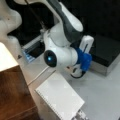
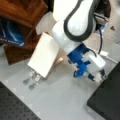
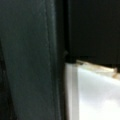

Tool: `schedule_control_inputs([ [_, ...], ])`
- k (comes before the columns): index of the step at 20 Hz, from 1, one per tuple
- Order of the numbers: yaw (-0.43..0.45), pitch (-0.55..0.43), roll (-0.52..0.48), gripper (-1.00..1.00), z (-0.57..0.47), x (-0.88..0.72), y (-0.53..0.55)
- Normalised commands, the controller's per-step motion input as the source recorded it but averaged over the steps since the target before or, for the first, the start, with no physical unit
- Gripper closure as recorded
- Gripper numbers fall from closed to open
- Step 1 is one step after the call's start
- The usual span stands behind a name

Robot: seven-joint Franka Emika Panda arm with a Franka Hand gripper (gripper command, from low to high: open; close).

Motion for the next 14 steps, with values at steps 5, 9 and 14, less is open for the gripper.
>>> schedule_control_inputs([
  [5,-0.147,-0.119,0.081,1.0,-0.15,-0.02,0.01],
  [9,-0.134,-0.107,0.103,1.0,-0.13,-0.05,0.05],
  [14,-0.14,-0.099,0.119,1.0,-0.14,-0.09,0.04],
])
